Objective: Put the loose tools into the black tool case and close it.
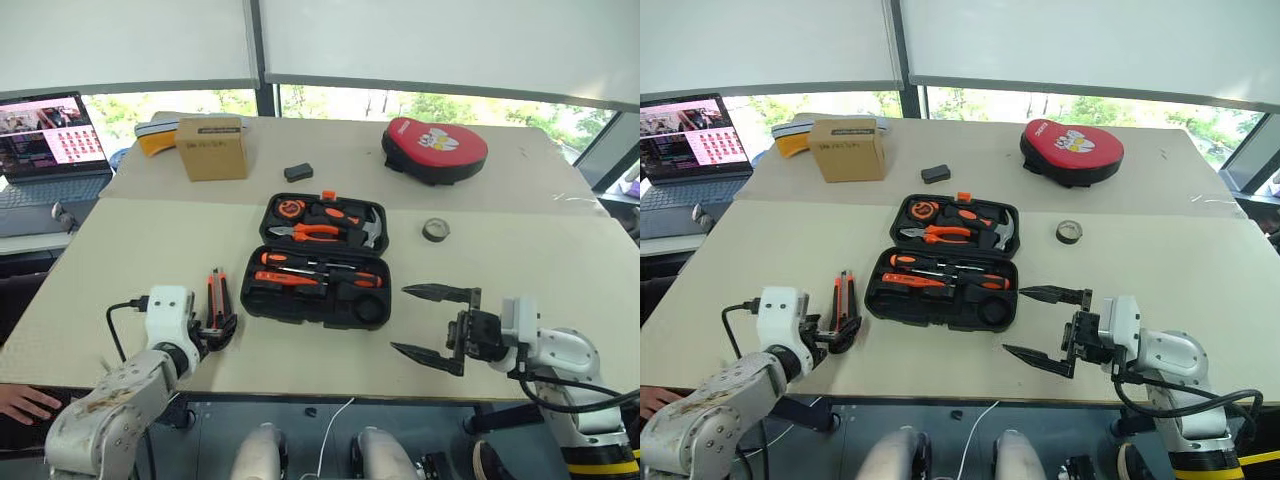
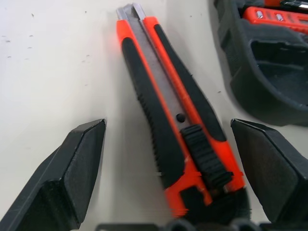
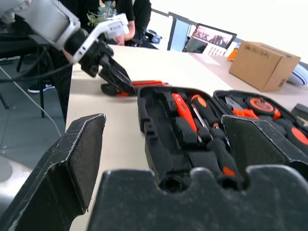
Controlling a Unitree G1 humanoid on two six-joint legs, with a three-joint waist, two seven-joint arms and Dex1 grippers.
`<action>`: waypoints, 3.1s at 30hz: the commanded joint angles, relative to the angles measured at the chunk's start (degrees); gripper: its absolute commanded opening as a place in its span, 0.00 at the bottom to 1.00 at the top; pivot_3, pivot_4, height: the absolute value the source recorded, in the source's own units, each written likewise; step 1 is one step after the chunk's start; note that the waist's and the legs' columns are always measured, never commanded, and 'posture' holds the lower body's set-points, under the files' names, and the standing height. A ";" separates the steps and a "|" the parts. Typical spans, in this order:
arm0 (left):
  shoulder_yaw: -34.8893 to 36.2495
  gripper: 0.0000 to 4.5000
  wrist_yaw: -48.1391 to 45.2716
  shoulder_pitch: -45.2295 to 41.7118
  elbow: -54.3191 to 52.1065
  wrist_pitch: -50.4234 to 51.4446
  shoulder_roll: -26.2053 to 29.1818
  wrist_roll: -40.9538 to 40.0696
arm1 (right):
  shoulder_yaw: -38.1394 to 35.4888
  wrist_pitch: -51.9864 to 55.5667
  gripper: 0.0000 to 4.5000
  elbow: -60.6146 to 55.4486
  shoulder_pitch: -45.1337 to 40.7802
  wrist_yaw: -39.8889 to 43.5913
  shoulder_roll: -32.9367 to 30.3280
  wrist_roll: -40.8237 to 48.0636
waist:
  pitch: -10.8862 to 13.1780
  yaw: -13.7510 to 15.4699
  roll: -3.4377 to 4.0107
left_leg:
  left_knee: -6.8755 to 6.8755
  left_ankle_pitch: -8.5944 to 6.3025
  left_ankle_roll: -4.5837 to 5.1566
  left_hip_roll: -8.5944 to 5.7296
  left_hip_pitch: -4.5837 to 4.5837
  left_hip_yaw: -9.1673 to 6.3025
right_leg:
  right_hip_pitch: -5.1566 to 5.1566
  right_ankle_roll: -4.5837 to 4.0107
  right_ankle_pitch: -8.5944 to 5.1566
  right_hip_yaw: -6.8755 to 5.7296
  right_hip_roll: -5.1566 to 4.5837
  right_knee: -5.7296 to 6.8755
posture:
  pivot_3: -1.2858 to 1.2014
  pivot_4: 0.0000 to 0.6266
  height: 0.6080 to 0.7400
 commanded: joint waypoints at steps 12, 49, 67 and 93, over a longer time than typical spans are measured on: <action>-1.41 0.42 -2.80 -1.69 5.46 2.42 1.37 3.29 | -0.21 4.79 1.00 -6.25 0.88 -2.65 -0.51 2.86 | -0.22 0.07 0.39 | 0.00 0.00 0.01 -0.03 0.04 0.01 | 0.04 0.00 -0.01 -0.01 -0.09 -0.03 | 0.52 0.24 1.00; -33.54 0.38 -89.23 -50.18 66.33 -70.75 15.98 26.90 | -7.05 7.93 1.00 -16.63 13.06 -11.87 -2.75 2.48 | 0.01 -0.04 0.16 | 0.21 0.10 0.13 0.02 -1.16 0.22 | -0.87 0.12 0.07 -0.05 0.48 -0.15 | 0.52 0.24 1.00; -35.05 0.38 -89.22 -52.12 74.95 -74.18 10.65 30.93 | -5.49 8.19 1.00 -17.78 14.51 -13.98 -1.87 1.11 | 0.01 0.29 0.16 | 0.46 0.09 0.14 0.01 -1.17 0.12 | -0.76 0.15 0.07 -0.06 0.47 -0.03 | 0.52 0.24 1.00; -23.39 0.07 -86.03 -47.58 77.10 -75.56 7.75 22.98 | -8.48 8.48 1.00 -17.29 15.87 -16.50 -1.44 2.25 | 0.01 0.14 0.16 | 0.56 0.09 0.14 0.02 -1.24 0.06 | -0.80 0.16 0.07 -0.07 0.49 0.06 | 0.52 0.24 1.00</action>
